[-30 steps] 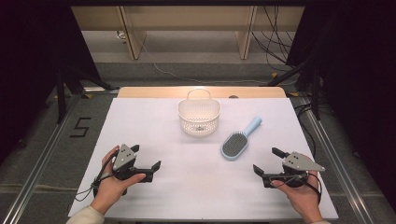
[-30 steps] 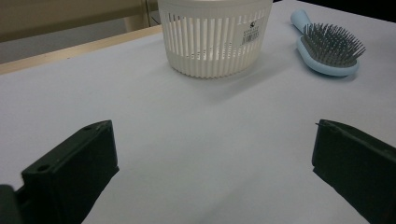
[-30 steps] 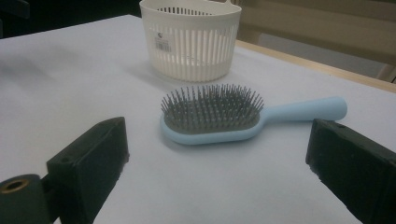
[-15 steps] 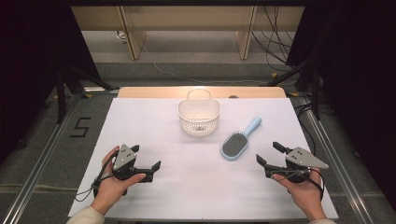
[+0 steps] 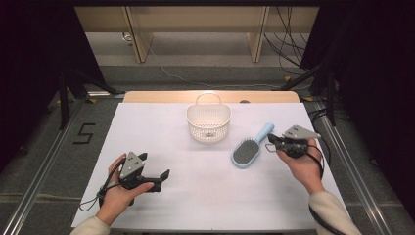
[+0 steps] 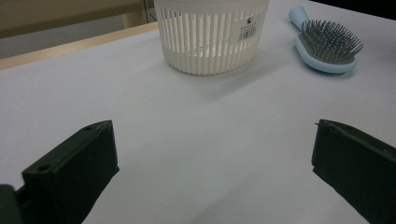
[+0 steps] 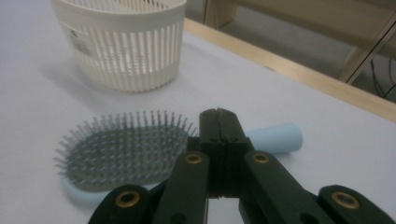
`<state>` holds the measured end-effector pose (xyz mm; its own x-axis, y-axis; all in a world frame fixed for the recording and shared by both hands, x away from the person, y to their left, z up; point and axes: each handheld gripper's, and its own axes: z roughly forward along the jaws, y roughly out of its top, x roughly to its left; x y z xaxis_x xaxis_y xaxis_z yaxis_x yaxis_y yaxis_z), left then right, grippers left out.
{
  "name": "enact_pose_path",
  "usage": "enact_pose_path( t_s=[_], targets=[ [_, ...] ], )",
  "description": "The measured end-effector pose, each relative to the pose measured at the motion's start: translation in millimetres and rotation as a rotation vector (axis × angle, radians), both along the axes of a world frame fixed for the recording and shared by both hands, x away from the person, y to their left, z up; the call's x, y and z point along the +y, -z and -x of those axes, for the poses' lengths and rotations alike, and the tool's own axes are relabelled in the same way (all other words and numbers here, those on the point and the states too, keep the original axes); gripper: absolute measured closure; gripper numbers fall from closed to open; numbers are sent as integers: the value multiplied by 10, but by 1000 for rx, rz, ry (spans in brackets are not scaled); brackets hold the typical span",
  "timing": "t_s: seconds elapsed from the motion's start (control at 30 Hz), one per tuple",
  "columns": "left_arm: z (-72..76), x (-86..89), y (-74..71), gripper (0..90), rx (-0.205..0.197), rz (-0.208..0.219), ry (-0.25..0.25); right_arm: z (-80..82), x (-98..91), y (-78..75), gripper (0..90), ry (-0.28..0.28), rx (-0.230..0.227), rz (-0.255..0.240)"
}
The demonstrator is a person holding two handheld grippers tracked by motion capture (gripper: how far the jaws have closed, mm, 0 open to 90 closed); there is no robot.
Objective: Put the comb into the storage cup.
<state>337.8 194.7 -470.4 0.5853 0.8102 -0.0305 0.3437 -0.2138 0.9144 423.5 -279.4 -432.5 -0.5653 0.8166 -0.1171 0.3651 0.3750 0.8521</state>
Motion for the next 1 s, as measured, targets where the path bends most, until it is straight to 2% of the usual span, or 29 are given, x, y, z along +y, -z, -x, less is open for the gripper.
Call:
enact_pose_path(
  t_s=[0.03,0.13,0.17,0.2,0.23,0.27,0.33,0.7,1.0],
  targets=[
    [0,-2,0,0,1,0,2,-209,28,10,900,3,45,25],
    [1,-2,5,0,2,-1,4,-488,74,38,900,14,105,59],
    [-1,-1,6,0,3,3,3,-569,91,58,900,20,123,69],
    [-1,-1,6,0,3,3,3,-569,91,58,900,20,123,69],
    [-1,1,6,0,3,4,3,-706,117,98,900,34,157,91],
    [0,3,7,0,5,3,3,-706,117,98,900,34,157,91],
    [-1,3,10,0,7,3,4,-859,156,145,900,51,189,116],
    [3,-5,10,0,8,6,9,-1176,263,264,900,100,272,210],
    [0,-10,13,0,9,9,11,-1230,298,393,900,114,325,230]
  ],
)
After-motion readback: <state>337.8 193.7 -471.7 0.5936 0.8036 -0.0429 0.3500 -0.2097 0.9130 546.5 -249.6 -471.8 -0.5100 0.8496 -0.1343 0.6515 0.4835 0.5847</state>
